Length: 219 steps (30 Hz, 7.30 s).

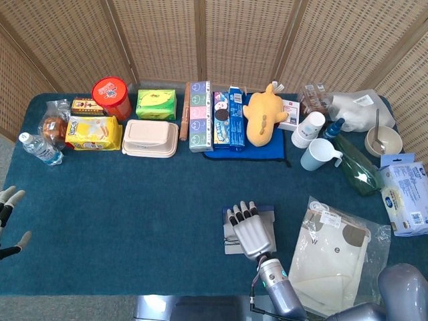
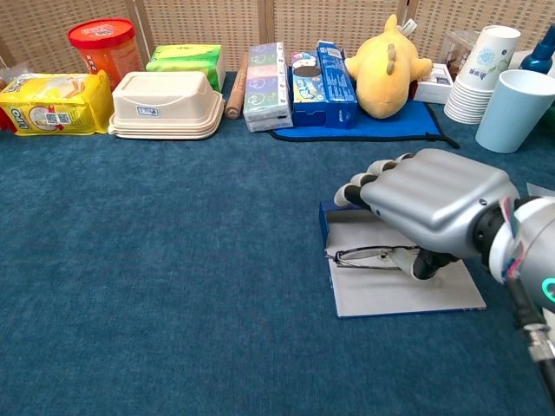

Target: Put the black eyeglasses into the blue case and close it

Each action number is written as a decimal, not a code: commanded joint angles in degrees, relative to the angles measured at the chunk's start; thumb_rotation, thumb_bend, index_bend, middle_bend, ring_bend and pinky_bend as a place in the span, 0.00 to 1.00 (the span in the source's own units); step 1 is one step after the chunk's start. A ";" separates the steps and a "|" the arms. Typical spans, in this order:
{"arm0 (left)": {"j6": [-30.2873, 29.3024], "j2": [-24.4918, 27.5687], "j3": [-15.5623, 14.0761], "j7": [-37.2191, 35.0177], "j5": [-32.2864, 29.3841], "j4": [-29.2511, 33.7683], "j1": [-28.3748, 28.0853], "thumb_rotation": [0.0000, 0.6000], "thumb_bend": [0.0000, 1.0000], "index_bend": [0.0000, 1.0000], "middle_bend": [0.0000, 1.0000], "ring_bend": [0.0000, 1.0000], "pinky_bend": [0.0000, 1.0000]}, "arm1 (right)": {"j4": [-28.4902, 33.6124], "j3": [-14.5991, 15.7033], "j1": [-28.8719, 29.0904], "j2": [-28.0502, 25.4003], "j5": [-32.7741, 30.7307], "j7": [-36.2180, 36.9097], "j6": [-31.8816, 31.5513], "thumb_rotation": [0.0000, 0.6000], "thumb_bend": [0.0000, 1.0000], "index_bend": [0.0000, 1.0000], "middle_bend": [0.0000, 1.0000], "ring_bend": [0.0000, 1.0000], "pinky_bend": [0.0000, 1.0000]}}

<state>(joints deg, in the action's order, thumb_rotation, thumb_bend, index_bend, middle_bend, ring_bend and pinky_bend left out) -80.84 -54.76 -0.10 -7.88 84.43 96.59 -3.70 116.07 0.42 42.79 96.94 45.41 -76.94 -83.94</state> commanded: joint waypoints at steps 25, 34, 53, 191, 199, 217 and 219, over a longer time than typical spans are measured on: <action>-0.64 0.50 0.12 0.15 0.14 0.33 0.27 1.00 0.32 0.00 0.00 0.00 0.00 | 3.17 2.35 3.05 -3.93 -0.62 -7.11 -1.23 1.00 0.00 0.00 0.03 0.02 0.14; -1.55 0.49 -0.01 -0.52 0.82 0.00 0.67 1.00 0.32 0.00 0.00 0.00 0.00 | 2.62 4.98 1.94 -3.29 2.49 -6.23 -1.80 1.00 0.00 0.00 0.00 0.00 0.12; -4.20 2.01 -0.47 -1.50 1.54 0.56 2.46 1.00 0.32 0.00 0.00 0.00 0.00 | -1.95 4.27 1.89 0.61 4.95 -4.39 2.12 1.00 0.00 0.00 0.00 0.00 0.11; -1.53 -0.38 -1.14 0.41 3.52 2.35 0.90 1.00 0.32 0.00 0.00 0.00 0.00 | 8.99 4.16 16.95 -22.25 -20.76 24.28 19.00 0.56 0.04 0.15 0.23 0.17 0.22; -0.98 -0.26 -1.29 0.26 3.68 2.46 0.48 1.00 0.32 0.00 0.00 0.00 0.00 | 8.53 4.51 16.13 -23.44 -21.17 24.25 15.12 0.56 0.04 0.16 0.23 0.17 0.23; -0.30 -0.82 -1.39 0.54 4.14 2.58 -0.37 1.00 0.32 0.00 0.00 0.00 0.00 | 12.42 6.21 16.06 -25.84 -24.99 23.92 15.77 0.56 0.04 0.16 0.23 0.19 0.25; -0.43 -0.82 -1.42 0.46 4.11 2.56 -0.30 1.00 0.32 0.00 0.00 0.00 0.00 | 13.12 6.42 16.09 -25.56 -24.88 23.74 15.59 0.56 0.04 0.15 0.23 0.19 0.25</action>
<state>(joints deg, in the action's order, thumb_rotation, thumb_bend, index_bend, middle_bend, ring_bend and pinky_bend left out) -81.27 -55.58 -1.52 -7.42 88.55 99.16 -4.01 129.00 6.72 58.87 71.25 20.46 -53.10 -68.25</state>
